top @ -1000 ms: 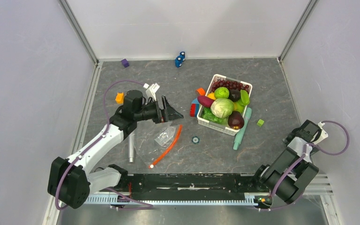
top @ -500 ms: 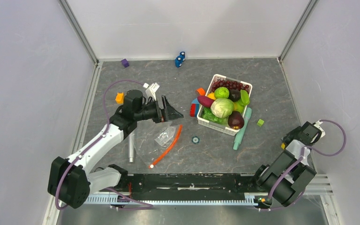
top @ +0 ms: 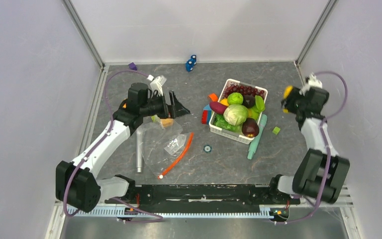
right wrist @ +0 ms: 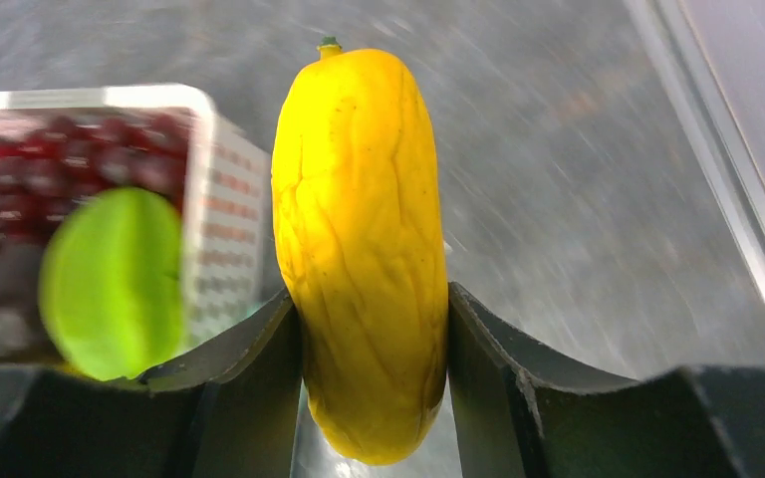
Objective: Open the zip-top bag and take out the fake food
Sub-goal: Pick up the fake fruit from the corner of the board, then place the fake fruit in the bin.
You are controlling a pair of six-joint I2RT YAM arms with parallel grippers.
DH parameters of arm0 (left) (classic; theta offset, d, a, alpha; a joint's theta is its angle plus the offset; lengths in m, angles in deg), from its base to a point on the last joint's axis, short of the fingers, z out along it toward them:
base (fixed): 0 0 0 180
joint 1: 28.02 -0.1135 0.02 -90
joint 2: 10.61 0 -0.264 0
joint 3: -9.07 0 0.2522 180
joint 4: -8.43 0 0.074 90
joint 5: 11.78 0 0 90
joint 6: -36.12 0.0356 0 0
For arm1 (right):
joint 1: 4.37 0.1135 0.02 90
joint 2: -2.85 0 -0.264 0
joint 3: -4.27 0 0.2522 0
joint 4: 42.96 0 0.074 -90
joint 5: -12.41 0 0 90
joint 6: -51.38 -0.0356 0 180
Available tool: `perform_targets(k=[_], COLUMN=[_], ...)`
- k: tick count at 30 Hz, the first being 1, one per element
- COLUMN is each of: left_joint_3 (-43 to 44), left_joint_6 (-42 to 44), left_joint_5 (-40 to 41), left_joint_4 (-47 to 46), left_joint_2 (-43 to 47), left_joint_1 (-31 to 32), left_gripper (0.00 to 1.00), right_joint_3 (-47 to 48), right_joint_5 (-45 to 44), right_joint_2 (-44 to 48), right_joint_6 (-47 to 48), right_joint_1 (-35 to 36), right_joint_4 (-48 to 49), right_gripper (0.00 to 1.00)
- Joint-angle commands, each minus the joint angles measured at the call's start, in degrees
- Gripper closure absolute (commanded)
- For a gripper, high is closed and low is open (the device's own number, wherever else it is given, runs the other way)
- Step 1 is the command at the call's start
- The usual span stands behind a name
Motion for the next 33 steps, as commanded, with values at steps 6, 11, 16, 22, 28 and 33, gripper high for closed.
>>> perform_targets(k=[6, 11, 16, 22, 28, 33], left_joint_3=[2.12, 2.01, 1.83, 1.66, 1.53, 1.04], left_joint_6=[3.92, 2.28, 2.25, 2.25, 1.83, 1.77], left_joint_5=[-1.75, -3.3, -3.59, -3.69, -3.9, -4.05], left_joint_4=[0.65, -0.47, -0.67, -0.59, -0.94, -1.03], left_joint_2=[-0.57, -2.17, -1.88, -1.76, -1.72, -1.36], left_joint_1=[-5.38, -6.02, -6.2, -6.32, -6.29, -6.38], left_gripper=[0.0, 0.0, 0.0, 0.0, 0.0, 0.0], right_joint_3=[34.02, 58.9, 59.27, 55.57, 47.67, 40.21], right_joint_5=[11.54, 13.97, 18.11, 18.48, 18.63, 17.49], right_joint_2=[-24.1, -41.02, -43.19, -41.66, -35.24, -28.29], right_joint_6=[18.22, 20.64, 16.61, 12.97, 5.42, 1.25], right_joint_1=[13.98, 16.3, 16.31, 16.3, 16.31, 16.33], right_joint_4=[-9.86, -30.66, -32.73, -32.62, -27.11, -22.43], right_gripper=[0.67, 0.63, 0.63, 0.65, 0.7, 0.72])
